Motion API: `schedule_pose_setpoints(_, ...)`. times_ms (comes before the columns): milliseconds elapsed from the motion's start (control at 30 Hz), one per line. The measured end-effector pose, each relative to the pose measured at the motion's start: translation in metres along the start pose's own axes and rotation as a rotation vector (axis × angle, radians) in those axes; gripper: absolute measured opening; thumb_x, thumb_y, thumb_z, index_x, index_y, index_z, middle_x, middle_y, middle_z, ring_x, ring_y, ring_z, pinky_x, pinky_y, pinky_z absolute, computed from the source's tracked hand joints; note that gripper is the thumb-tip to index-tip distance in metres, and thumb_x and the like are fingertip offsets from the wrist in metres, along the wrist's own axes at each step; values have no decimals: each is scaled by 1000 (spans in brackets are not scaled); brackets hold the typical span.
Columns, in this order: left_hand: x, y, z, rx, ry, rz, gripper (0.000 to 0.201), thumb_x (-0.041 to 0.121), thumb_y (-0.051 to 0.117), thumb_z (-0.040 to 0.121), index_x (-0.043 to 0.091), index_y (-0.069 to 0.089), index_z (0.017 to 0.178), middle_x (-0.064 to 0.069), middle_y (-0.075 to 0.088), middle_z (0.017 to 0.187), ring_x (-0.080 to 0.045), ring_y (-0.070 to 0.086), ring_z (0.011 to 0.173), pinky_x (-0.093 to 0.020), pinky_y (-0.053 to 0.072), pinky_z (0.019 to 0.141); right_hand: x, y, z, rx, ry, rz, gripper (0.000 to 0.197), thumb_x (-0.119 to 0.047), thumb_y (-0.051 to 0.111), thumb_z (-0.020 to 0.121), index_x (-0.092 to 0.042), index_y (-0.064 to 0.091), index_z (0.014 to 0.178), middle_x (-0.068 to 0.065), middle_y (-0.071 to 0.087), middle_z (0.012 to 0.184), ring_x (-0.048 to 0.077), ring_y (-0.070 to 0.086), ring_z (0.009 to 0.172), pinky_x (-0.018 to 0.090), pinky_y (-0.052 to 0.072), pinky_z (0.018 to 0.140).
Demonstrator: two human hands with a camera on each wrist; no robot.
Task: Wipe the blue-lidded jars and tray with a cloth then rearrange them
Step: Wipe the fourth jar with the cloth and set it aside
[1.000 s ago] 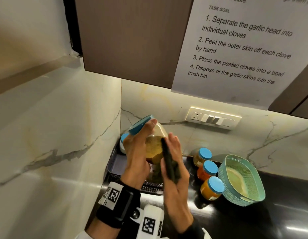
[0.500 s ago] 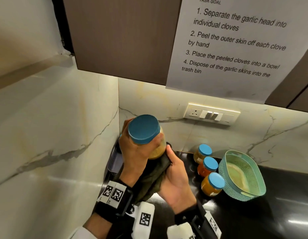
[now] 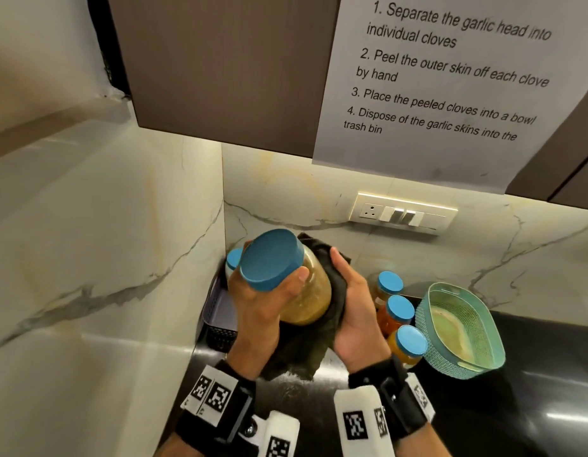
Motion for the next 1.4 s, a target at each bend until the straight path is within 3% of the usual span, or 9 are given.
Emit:
schedule_pose_setpoints(200,13,3,13,-77,129,137,71,43,90,58,11,63,115,-2,71,106,-18,69,100,-32,56,89,47,7,-4,-2,101,137,51,-38,46,106,1,72,128,27,71,127,42,75,104,51,57,100)
schedule_pose_setpoints(333,12,-14,27,-45,147,234,74,47,90,58,15,62,117,1,69,108,-13,67,101,-31,56,89,50,-18,-10,65,79,152,55,-43,47,106,-1,70,133,28,63,141,43,60,131,55,37,122)
schedule_pose_setpoints(467,1,-24,22,-35,119,301,75,49,91,55,18,63,117,1,70,110,-17,68,103,-45,59,94,12,-31,-17,164,-97,1,53,-47,51,104,-5,72,129,24,72,129,39,69,119,50,55,102)
schedule_pose_setpoints(533,-10,-19,7,-69,52,274,74,49,90,53,21,63,116,10,72,109,-10,69,105,-40,60,96,-9,-28,-17,156,-163,-111,49,-47,53,102,-11,72,128,17,76,124,31,76,106,41,64,85)
schedule_pose_setpoints(833,-38,-10,-25,-140,-144,25,66,43,89,53,22,72,113,4,78,102,-18,72,101,-43,57,89,-12,-18,-7,10,34,-351,42,-44,49,104,-22,83,114,9,78,120,21,79,96,36,64,81)
schedule_pose_setpoints(1000,-40,-7,-17,-114,-136,-3,102,76,93,39,19,64,120,13,76,99,-12,70,98,-27,59,83,22,-37,-6,4,141,-117,58,-52,55,99,-7,74,129,21,71,130,34,73,110,45,55,103)
schedule_pose_setpoints(1100,-45,-2,-15,-149,-64,97,86,59,92,50,18,61,119,14,76,101,-3,71,97,-20,56,84,36,-58,0,60,126,0,63,-51,58,97,-3,66,138,24,67,135,38,69,116,48,50,108)
schedule_pose_setpoints(1233,-58,13,-24,-262,18,162,78,40,87,64,7,57,127,-6,70,116,-13,70,108,-21,54,93,43,-79,-9,114,138,108,56,-41,63,91,2,74,126,25,71,129,40,75,105,48,55,102)
schedule_pose_setpoints(1400,-85,48,-38,-360,99,269,71,37,90,64,26,54,124,-12,60,121,-18,65,109,-18,50,95,41,-137,-33,270,116,153,48,-34,56,98,1,73,127,27,67,135,44,70,115,55,42,116)
Point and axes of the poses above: each hand's wrist, its own z-axis towards the middle knuckle, its own y-axis out of the palm, x = y × z, the point moved 9 cm from there along z, towards the middle knuckle
